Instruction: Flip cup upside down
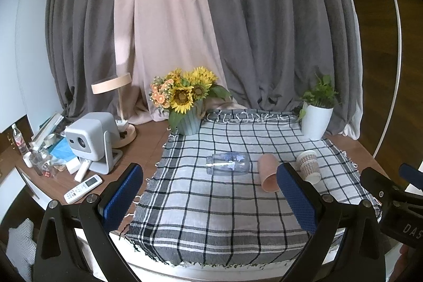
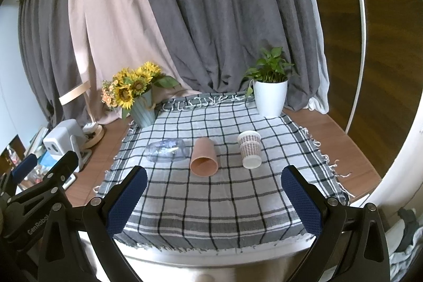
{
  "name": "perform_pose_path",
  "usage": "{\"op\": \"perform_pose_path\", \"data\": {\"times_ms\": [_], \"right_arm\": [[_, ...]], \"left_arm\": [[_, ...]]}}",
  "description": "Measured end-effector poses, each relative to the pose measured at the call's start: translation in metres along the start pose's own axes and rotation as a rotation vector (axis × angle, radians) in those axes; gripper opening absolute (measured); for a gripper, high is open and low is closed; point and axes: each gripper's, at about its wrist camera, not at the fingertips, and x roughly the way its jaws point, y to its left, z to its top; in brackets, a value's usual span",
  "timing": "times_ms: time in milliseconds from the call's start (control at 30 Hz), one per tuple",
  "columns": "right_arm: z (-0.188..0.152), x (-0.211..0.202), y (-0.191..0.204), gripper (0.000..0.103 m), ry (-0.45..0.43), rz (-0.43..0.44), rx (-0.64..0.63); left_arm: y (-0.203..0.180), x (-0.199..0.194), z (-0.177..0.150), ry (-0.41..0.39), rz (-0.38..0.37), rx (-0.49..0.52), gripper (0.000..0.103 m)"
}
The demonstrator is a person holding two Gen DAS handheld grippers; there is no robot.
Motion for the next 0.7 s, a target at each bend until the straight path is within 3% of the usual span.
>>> {"op": "perform_pose_path", "data": {"times_ms": [233, 533, 700], "right_arm": [[0.012, 0.045, 0.008, 0.102, 0.062, 0.002, 0.010], [0.033, 0.144, 0.014, 0.102, 0.208, 0.057, 0.044], [0.045, 0.206, 0.022, 0.102, 0.314, 0.077, 0.046]], "left_arm": [[0.002, 0.054, 0.009, 0.086, 0.016, 0.018, 0.103], [0.003, 0.145, 0.017, 0.204, 0.030, 0.065, 0.103], [0.002, 0.204, 0.017, 0.314, 0.006, 0.080, 0.103]]}}
